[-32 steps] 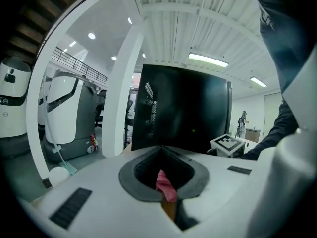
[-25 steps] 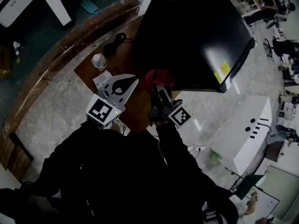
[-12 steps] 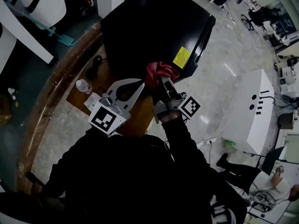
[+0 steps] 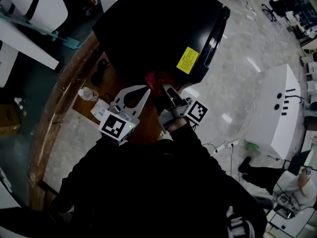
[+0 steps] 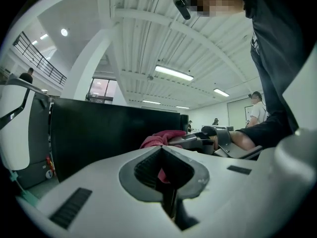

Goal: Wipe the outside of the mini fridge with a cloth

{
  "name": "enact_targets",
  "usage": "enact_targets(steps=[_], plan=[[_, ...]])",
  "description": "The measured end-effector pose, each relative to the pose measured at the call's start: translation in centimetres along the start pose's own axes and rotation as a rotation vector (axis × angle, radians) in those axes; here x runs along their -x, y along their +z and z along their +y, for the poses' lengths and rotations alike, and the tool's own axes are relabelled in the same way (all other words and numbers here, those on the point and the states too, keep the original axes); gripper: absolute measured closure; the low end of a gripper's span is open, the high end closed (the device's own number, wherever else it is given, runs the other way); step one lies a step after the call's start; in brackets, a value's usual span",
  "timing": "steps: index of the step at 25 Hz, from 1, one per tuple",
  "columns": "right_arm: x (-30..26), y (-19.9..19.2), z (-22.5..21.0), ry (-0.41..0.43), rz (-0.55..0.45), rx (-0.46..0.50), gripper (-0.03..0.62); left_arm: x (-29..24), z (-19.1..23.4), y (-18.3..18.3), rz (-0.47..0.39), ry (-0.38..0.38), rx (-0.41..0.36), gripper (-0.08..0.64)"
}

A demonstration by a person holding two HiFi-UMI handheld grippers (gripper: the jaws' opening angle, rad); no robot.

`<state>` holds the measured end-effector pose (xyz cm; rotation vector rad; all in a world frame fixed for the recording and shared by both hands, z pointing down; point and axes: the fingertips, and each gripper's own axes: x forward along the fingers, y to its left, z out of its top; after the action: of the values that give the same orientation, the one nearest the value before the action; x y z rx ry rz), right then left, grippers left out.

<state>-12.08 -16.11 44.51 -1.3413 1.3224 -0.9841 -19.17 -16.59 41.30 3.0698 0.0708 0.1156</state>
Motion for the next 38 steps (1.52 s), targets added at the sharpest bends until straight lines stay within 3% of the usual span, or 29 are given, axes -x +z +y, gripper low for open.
enact_targets(steps=[10, 15, 21, 27, 32, 34, 38], plan=[[0.8, -1.7, -12.0, -0.183, 0.051, -0.056, 0.508, -3.0, 1.4, -10.9, 0.185, 0.056, 0.065, 0.558], [1.6, -3.4, -19.4, -0.298, 0.048, -0.113, 0.508, -4.3, 2.7, -18.1, 0.24, 0.1, 0.073, 0.558], [2.1, -4.5, -26.6, -0.326, 0.069, -0.159, 0.508, -6.3, 2.9, -26.8, 0.376, 0.133, 0.107, 0.558], [2.8, -5.7, -32.1, -0.403, 0.14, -0.172, 0.508, -7.5, 3.4, -32.8, 0.486, 0.184, 0.148, 0.558], [3.3, -6.4, -34.5, -0.448, 0.163, -0.178, 0.508, -7.3, 3.7, -35.8, 0.534, 0.237, 0.191, 0.558], [3.3, -6.3, -34.0, -0.435, 0.207, -0.109, 0.508, -7.3, 3.6, -35.3, 0.506, 0.276, 0.208, 0.558], [4.4, -6.3, -28.8, -0.319, 0.345, 0.076, 0.508, -5.4, 1.2, -31.4, 0.417, 0.298, 0.226, 0.558]])
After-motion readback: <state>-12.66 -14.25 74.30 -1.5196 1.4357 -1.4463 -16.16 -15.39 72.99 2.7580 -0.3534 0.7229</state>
